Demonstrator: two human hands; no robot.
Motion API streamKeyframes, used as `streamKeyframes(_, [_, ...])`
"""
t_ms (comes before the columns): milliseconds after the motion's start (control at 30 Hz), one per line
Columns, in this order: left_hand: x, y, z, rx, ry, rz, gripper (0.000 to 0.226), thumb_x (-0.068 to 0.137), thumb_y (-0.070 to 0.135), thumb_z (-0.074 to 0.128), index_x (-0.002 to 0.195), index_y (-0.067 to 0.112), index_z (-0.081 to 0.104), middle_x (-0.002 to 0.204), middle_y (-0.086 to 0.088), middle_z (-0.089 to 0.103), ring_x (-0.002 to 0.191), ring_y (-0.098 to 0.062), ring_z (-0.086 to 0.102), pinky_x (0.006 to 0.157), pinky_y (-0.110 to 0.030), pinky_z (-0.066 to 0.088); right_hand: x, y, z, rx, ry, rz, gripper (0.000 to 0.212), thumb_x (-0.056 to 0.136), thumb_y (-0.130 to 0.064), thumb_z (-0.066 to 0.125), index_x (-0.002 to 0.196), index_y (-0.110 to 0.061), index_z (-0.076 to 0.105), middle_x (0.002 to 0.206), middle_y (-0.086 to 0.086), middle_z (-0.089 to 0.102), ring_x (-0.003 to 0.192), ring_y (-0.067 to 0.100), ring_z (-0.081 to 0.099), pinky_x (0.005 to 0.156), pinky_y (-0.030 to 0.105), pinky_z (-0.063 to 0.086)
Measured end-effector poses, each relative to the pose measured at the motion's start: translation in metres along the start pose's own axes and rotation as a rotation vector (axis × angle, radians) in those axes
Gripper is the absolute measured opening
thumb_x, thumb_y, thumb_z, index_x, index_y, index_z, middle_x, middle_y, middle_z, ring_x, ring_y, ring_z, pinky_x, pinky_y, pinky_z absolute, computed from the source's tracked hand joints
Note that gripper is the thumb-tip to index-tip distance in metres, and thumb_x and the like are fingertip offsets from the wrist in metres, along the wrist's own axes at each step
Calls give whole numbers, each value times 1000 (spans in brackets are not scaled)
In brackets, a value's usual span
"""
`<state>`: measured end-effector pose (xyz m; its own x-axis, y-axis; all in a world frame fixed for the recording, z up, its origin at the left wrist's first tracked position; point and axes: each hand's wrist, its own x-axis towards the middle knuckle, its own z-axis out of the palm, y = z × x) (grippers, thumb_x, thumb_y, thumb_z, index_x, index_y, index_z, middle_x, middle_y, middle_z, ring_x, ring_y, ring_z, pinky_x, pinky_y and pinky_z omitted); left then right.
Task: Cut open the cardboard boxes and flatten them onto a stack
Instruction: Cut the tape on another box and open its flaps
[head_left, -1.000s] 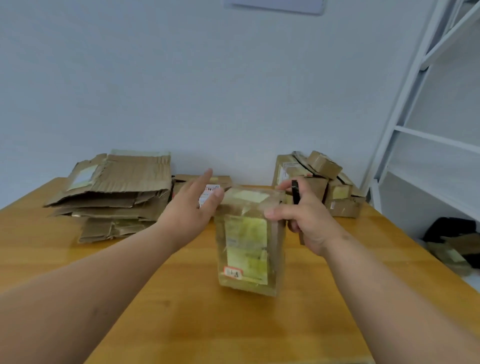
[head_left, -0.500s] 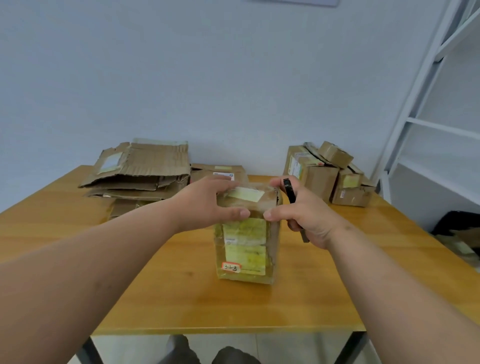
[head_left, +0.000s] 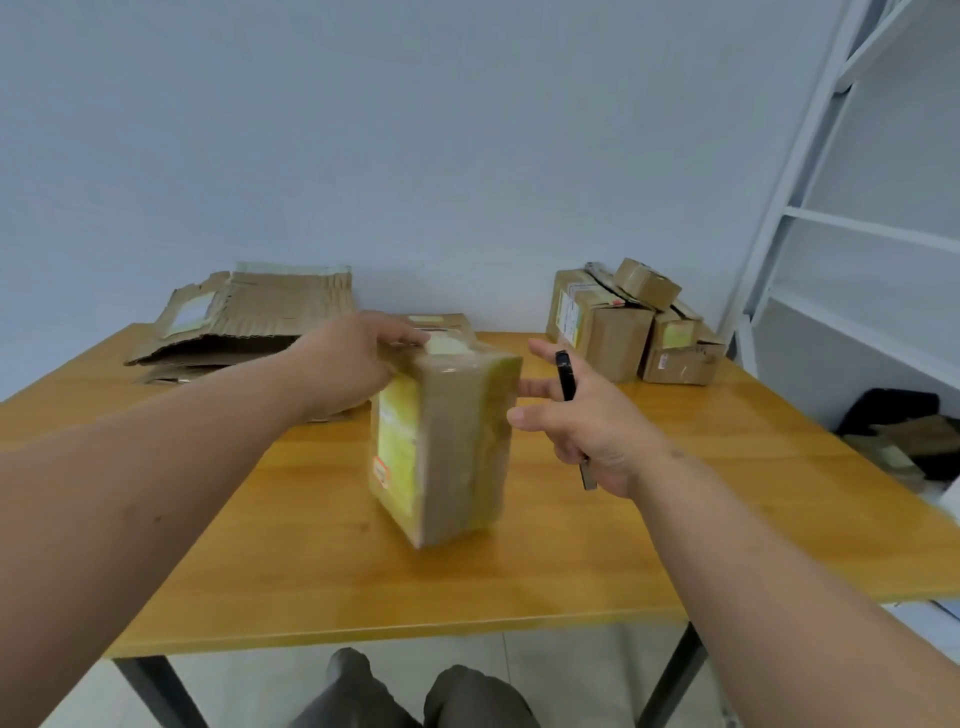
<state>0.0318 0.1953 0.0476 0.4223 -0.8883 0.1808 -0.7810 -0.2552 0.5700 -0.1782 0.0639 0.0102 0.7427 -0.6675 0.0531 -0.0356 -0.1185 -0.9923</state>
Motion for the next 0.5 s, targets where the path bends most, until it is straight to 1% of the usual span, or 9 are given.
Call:
streamKeyframes(33, [0,1,-2,88,4,17,50,92,5,57,126,41,62,146,20,44,124,-12,52,97,-24,43,2,2,6,-44,2,-8,71,82,-5,75,138,-33,42,94,-6,65,49,10,37,47,25,26])
streamKeyframes(100, [0,4,-2,198,-56,57,48,96,8,53,132,38,58,150,19,40,134,-9,41,101,-17,31,4,6,16,-131,18,-15,58,83,-14,77,132,-31,51,94,-5,61,56,5,42,53,22,30])
streamKeyframes(200, [-5,8,-10,143,-202,37,44,100,11,43,137,31,55,153,15,35,138,-9,34,103,-19,25,6,15,21,-114,101,-18,42,83,-26,78,121,-28,61,91,-6,56,61,2,47,57,20,31])
streamKeyframes(267, [-7,10,-17,119,-236,31,37,102,34,45,136,27,57,153,13,36,135,-8,34,105,-22,21,4,18,23,-118,142,-2,34,83,-33,77,113,-27,62,94,-5,60,65,3,49,57,20,33])
streamKeyframes(333, [-8,11,-19,178,-248,28,67,85,64,48,140,27,52,148,14,39,125,-8,39,101,-24,25,2,19,25,-124,181,6,33,83,-38,76,111,-26,62,102,-2,63,74,5,53,59,21,35])
streamKeyframes(367, [-9,11,-18,209,-242,25,79,75,70,49,141,27,51,145,14,40,120,-8,40,98,-25,27,3,21,27,-128,198,-2,35,83,-40,75,112,-25,61,103,-1,63,77,7,54,61,22,36])
streamKeyframes(400, [-8,12,-15,217,-216,30,83,71,72,52,141,26,51,146,14,40,118,-8,40,97,-26,29,3,22,28,-137,216,-6,38,83,-42,74,114,-25,59,100,0,61,79,9,54,62,23,37])
streamKeyframes(433, [-8,11,-12,196,-184,45,80,73,70,55,140,25,52,149,13,39,119,-8,40,96,-26,29,1,24,30,-141,231,-4,41,83,-44,74,116,-27,56,97,0,58,79,12,52,62,25,36])
streamKeyframes(500, [-6,10,-5,145,-131,65,66,82,59,63,137,23,55,151,14,37,122,-8,41,95,-25,29,-3,30,32,-115,254,22,40,81,-42,66,114,-31,47,94,3,51,74,16,45,61,28,33])
